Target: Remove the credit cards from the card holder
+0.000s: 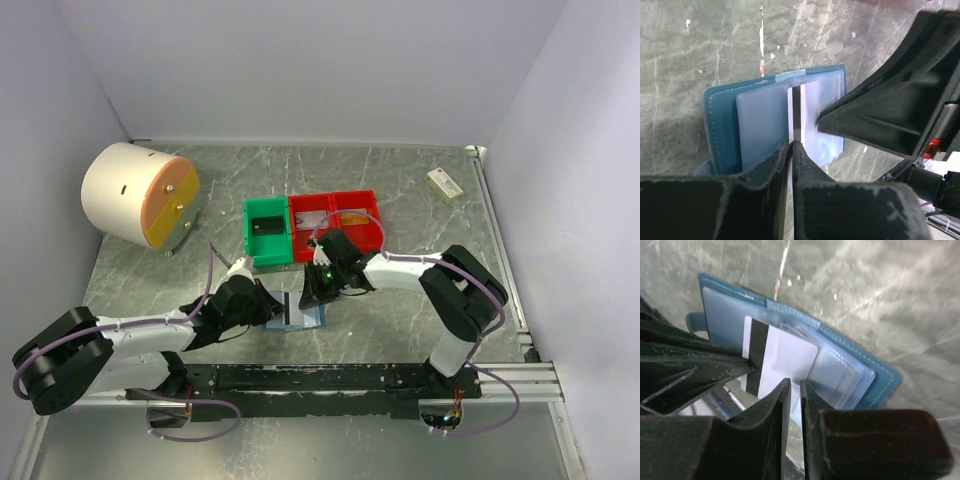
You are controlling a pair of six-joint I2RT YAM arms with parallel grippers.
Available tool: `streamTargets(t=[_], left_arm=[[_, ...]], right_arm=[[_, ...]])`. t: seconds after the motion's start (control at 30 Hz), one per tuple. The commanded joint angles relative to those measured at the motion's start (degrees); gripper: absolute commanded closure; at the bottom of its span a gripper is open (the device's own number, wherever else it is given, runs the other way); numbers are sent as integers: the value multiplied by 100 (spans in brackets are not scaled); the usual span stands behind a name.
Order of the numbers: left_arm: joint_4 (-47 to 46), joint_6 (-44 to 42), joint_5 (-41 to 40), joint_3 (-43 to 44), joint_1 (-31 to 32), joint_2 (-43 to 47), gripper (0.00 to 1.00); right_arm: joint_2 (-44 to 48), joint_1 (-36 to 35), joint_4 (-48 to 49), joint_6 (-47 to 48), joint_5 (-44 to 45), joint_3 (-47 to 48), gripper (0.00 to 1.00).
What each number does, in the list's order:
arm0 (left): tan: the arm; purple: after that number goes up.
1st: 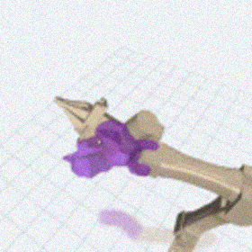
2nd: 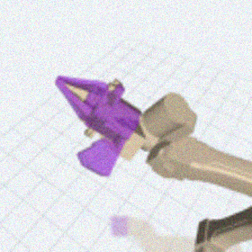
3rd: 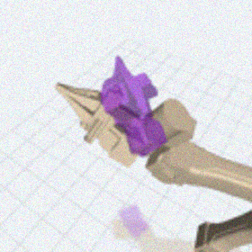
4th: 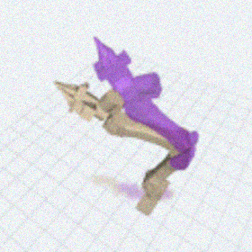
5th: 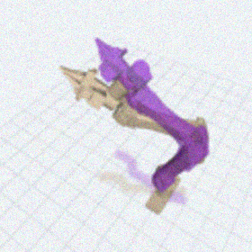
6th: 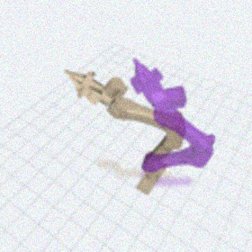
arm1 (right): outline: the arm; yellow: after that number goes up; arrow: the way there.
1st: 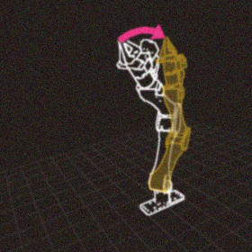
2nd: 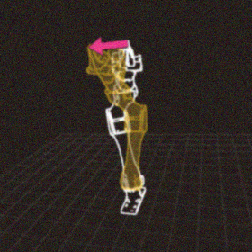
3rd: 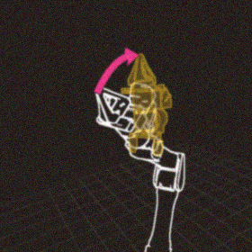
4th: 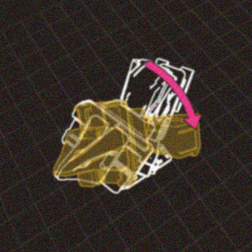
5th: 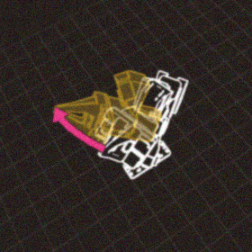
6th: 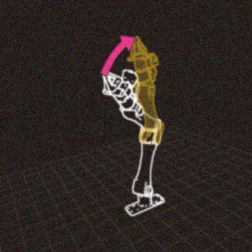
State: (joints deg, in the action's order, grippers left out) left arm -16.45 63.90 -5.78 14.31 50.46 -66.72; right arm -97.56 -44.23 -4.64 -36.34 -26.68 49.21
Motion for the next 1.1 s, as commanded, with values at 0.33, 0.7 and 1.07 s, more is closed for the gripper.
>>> streamTargets(t=[0.33,0.7,1.07], left_arm=[[-610,50,148,-184,28,53,69],[-1785,104,591,-374,27,-342,75],[215,233,-235,-104,27,452,93]], right_arm=[[-122,125,-448,-26,756,-500,86],[-135,162,-372,-48,670,-509,86],[-90,264,-403,-16,699,-477,86]])
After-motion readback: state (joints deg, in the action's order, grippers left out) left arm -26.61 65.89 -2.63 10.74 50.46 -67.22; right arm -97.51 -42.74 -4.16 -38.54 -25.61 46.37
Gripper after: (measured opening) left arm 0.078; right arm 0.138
